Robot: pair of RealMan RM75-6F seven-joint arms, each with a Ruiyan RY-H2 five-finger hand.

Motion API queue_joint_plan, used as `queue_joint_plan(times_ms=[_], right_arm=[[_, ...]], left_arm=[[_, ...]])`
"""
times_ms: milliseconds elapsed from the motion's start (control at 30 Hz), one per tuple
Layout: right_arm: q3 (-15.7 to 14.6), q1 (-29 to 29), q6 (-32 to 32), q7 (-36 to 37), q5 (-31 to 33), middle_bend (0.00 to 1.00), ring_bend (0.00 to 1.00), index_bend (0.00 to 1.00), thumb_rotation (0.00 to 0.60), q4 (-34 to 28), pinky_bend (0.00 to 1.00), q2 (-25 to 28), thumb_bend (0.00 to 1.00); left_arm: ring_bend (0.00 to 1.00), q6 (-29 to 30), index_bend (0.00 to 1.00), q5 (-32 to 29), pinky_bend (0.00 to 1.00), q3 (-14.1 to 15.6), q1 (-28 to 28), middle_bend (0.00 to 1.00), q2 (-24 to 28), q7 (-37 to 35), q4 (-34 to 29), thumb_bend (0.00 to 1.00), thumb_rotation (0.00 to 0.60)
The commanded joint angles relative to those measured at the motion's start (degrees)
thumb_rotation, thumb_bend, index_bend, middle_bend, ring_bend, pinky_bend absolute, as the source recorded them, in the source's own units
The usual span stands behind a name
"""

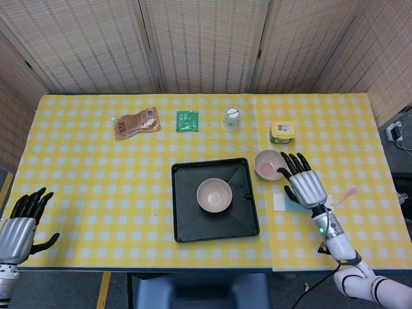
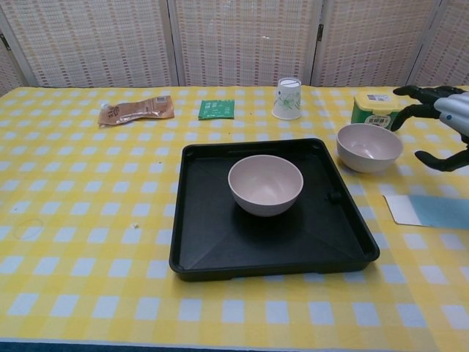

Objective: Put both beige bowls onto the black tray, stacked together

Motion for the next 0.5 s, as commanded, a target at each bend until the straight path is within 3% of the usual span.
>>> queue_joint_plan(times_ms=[33,500], right_arm=[[0.8,0.1,0.4,1.4,0.5,0.00,0.00,0.37,0.600,3.1,0.00,-1.7,0.49],[1.2,2.6,-5.2,3.9,2.4,0.00,0.00,0.39,0.600,12.2,0.00,-7.1,0.49]], left_arm=[[0.00,-0.2,0.00,0.0,0.05,0.0,-0.1,0.00,-0.1,-0.2,0.1,0.27,0.600],[0.00,0.0,0.00,-0.7,0.05,-0.3,-0.1,0.00,0.3,-1.2,0.3,0.27,0.600]])
